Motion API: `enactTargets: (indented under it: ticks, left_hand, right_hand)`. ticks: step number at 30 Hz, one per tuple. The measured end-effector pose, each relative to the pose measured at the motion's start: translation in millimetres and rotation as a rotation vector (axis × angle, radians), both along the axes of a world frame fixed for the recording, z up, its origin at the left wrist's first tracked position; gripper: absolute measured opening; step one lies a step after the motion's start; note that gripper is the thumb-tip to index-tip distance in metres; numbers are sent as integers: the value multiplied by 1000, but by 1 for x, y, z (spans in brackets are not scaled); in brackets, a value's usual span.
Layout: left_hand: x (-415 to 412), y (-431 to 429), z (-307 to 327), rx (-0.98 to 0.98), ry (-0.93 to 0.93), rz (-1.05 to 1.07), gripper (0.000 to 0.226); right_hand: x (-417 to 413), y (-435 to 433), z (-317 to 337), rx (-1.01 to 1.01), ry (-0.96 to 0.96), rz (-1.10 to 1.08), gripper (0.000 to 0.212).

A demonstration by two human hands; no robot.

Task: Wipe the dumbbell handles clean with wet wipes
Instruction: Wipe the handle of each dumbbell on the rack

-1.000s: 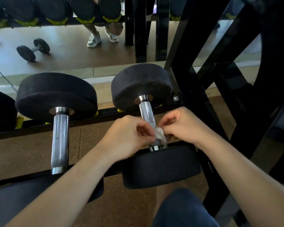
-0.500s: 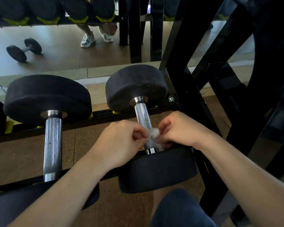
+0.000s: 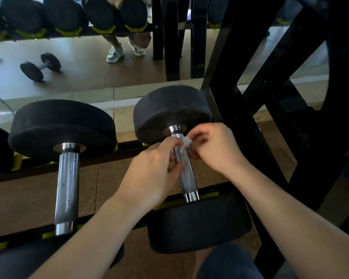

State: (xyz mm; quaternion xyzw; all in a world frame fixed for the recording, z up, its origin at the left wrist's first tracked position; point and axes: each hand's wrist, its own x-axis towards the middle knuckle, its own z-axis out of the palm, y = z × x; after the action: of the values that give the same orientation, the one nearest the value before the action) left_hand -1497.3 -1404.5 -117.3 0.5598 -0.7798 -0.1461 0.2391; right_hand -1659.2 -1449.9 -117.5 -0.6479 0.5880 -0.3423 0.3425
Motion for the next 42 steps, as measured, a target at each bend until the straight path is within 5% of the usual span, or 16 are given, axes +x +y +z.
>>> enactTargets:
  ticks: [5,11,17,22,28,34,39,42]
  left_hand:
    - [-1,-1,1,-37,-40,-38,30]
    - [2,0,0,-185,-53,52,37]
    - [5,-1,0,-134,3,-59,19]
    - [8,-1,-2,-179,-33,31,26]
    - [-4,-18,5,-57,182,232,16]
    - [-19,-35,15,-165,-34,224,18]
    - [-32,-46,27,-231,-491,116,18]
    - [-19,-45,19,-229,-300,126,16]
  right_hand:
    - [-14,14,-2,110,51,97,15]
    - [17,-13,8,-289,224,-19,5]
    - [-1,24,15,-41,318,224,8]
    - [18,-8,10,-411,506,136,8]
    - [23,-12,1,-702,759,269,5]
    - [3,-14,-6,-517,437,137,13]
    - [-2,-21,-9,-183,-12,-51,14]
    - [3,-20,-7,-156,-62,-31,10]
